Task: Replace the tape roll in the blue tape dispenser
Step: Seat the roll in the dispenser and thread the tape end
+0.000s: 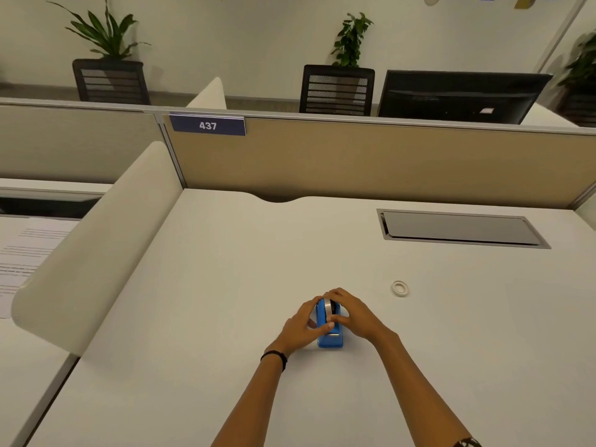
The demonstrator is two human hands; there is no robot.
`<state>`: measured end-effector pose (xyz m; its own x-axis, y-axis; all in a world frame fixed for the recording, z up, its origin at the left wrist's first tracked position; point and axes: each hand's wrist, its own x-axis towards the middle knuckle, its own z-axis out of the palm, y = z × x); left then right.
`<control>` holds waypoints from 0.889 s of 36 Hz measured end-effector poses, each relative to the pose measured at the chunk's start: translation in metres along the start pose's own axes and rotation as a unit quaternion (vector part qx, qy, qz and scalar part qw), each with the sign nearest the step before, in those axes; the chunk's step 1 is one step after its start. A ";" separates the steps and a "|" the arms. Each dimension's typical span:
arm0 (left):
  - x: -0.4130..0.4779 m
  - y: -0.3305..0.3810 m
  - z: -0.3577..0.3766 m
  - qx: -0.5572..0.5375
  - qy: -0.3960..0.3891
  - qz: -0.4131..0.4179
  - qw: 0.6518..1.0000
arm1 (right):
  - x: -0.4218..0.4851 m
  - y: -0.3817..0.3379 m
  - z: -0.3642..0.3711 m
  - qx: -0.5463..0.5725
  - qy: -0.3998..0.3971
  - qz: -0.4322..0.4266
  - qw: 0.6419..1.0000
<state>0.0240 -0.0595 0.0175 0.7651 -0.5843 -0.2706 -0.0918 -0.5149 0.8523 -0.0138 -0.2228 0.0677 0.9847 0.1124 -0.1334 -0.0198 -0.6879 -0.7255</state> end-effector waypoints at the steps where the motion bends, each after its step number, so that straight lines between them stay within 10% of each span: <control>1: 0.000 0.000 0.000 0.003 0.001 0.001 1.000 | -0.001 0.000 0.001 0.008 0.004 -0.001 1.000; 32: 0.004 0.013 0.007 -0.050 0.078 -0.021 0.995 | -0.008 -0.001 0.030 0.237 0.109 0.111 0.959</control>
<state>0.0216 -0.0728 0.0240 0.8573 -0.4554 -0.2401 -0.0003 -0.4668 0.8844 -0.0272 -0.2016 0.0492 0.9589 -0.1872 -0.2133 -0.2588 -0.2685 -0.9279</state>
